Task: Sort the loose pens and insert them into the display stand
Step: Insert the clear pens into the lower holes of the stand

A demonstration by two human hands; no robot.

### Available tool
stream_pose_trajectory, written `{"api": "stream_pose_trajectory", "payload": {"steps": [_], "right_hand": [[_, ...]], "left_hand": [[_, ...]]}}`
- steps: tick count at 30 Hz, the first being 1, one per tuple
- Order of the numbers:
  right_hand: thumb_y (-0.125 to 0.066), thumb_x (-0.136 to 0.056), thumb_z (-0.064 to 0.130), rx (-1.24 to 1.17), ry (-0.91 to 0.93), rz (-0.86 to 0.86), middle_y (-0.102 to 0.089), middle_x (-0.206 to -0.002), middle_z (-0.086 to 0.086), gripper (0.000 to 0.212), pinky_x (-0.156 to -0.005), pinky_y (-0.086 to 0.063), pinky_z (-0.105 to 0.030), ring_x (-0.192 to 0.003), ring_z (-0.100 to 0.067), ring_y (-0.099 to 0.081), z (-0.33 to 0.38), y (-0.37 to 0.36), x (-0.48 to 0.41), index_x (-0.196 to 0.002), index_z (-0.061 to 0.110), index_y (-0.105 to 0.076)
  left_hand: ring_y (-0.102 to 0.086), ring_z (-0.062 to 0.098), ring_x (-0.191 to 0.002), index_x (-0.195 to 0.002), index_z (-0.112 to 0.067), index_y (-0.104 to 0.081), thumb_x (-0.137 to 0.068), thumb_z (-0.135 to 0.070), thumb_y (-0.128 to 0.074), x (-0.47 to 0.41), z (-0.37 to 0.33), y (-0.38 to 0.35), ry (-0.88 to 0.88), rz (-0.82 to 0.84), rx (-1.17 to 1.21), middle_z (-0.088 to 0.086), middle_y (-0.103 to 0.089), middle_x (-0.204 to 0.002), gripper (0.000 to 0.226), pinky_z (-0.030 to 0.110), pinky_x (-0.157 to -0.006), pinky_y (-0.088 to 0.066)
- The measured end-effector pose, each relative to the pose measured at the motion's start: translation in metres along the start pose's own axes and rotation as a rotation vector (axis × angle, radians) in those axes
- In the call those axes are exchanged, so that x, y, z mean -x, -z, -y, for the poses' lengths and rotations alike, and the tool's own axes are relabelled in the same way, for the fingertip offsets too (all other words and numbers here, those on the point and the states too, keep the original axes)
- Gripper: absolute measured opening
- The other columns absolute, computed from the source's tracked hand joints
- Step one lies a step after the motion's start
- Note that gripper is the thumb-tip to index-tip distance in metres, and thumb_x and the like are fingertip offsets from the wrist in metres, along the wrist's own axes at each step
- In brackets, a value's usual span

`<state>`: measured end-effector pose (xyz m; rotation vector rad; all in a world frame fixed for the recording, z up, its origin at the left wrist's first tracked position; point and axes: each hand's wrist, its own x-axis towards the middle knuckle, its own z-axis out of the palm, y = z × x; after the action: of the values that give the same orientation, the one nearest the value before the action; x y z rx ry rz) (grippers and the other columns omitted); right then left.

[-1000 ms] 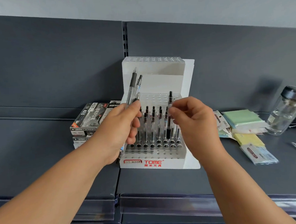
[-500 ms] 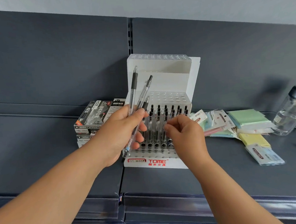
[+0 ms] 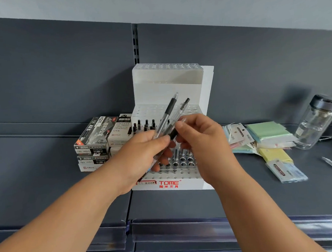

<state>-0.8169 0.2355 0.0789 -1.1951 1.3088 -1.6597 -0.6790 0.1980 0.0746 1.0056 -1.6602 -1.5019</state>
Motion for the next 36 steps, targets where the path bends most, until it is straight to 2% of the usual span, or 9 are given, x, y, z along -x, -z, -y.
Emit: {"api": "stream_pose_trajectory", "payload": {"steps": [7,9,12,15,19,25,29,32,36], "right_hand": [[-0.058,-0.091,0.007,-0.289,-0.141,-0.188,-0.062,-0.078,-0.008,0.009,-0.058,-0.051,-0.022,-0.060,-0.012,-0.060,-0.004,0.039,-0.007,-0.092,0.014,-0.052],[-0.062,-0.089,0.011,-0.013,-0.132,-0.241,-0.064,-0.089,-0.003,0.011,-0.067,-0.050,-0.023,-0.074,-0.013,-0.063,-0.009,0.045,-0.005,-0.097,0.015,-0.055],[-0.065,-0.088,0.020,0.612,0.103,-0.293,-0.060,-0.101,0.013,0.016,-0.081,-0.036,-0.020,-0.100,-0.010,-0.053,-0.013,0.049,0.002,-0.102,0.024,-0.060],[-0.061,-0.090,0.023,0.855,0.339,-0.162,-0.063,-0.101,0.014,0.016,-0.088,-0.035,-0.026,-0.106,-0.012,-0.049,-0.010,0.041,0.007,-0.104,0.024,-0.069],[-0.055,-0.093,0.023,0.871,0.347,0.084,-0.069,-0.089,0.011,0.018,-0.084,-0.046,-0.043,-0.091,-0.018,-0.058,-0.008,0.030,0.007,-0.100,0.027,-0.071],[-0.056,-0.094,0.019,0.704,0.124,0.306,-0.067,-0.079,0.006,0.016,-0.067,-0.047,-0.022,-0.070,-0.010,-0.058,-0.009,0.029,0.009,-0.096,0.028,-0.070],[-0.059,-0.092,0.016,0.584,0.133,0.123,-0.064,-0.068,0.001,0.016,-0.058,-0.045,-0.024,-0.056,-0.010,-0.049,-0.007,0.032,-0.001,-0.084,0.027,-0.068],[-0.060,-0.091,0.012,0.378,0.143,-0.068,-0.068,-0.073,0.003,0.022,-0.069,-0.054,-0.028,-0.067,-0.012,-0.061,-0.003,0.034,-0.009,-0.080,0.030,-0.065],[-0.057,-0.092,0.008,0.280,0.163,-0.131,-0.067,-0.074,0.006,0.020,-0.076,-0.057,-0.031,-0.075,-0.018,-0.065,-0.008,0.027,-0.011,-0.082,0.024,-0.063]], "left_hand": [[-0.043,0.006,-0.046,-0.097,-0.012,-0.065,-0.096,-0.021,-0.052,-0.003,0.000,0.000,0.050,-0.121,0.028,0.003,-0.057,-0.071,0.016,0.019,-0.043,-0.035],[-0.038,0.005,-0.045,-0.098,-0.013,-0.064,-0.096,-0.022,-0.053,-0.005,-0.002,-0.004,0.021,-0.140,0.003,0.003,-0.054,-0.072,0.014,0.018,-0.043,-0.032],[-0.035,0.006,-0.046,-0.098,-0.014,-0.061,-0.096,-0.023,-0.053,-0.006,-0.004,-0.010,-0.020,-0.143,-0.031,0.002,-0.052,-0.071,0.012,0.018,-0.043,-0.030],[-0.037,0.008,-0.052,-0.097,-0.014,-0.057,-0.096,-0.026,-0.053,-0.010,-0.003,-0.015,-0.082,-0.131,-0.151,-0.005,-0.050,-0.069,0.013,0.023,-0.054,-0.034],[-0.039,0.007,-0.054,-0.086,-0.022,-0.055,-0.094,-0.022,-0.055,-0.012,-0.003,-0.020,-0.161,-0.116,-0.246,-0.010,-0.045,-0.063,0.008,0.028,-0.054,-0.031],[-0.041,0.009,-0.055,-0.090,-0.021,-0.053,-0.096,-0.027,-0.052,-0.011,-0.005,-0.018,-0.168,-0.149,-0.208,-0.004,-0.054,-0.074,0.008,0.029,-0.058,-0.036],[-0.046,0.009,-0.058,-0.096,-0.024,-0.054,-0.098,-0.031,-0.046,-0.010,-0.004,-0.011,-0.147,-0.212,-0.150,-0.003,-0.058,-0.082,0.011,0.028,-0.057,-0.039],[-0.046,0.011,-0.059,-0.097,-0.026,-0.056,-0.098,-0.031,-0.046,-0.010,-0.001,-0.003,-0.122,-0.249,-0.139,-0.004,-0.056,-0.079,0.011,0.028,-0.055,-0.040],[-0.045,0.011,-0.055,-0.100,-0.021,-0.059,-0.098,-0.029,-0.047,-0.011,0.002,0.000,-0.080,-0.237,-0.117,-0.002,-0.053,-0.073,0.014,0.026,-0.052,-0.041]]}}
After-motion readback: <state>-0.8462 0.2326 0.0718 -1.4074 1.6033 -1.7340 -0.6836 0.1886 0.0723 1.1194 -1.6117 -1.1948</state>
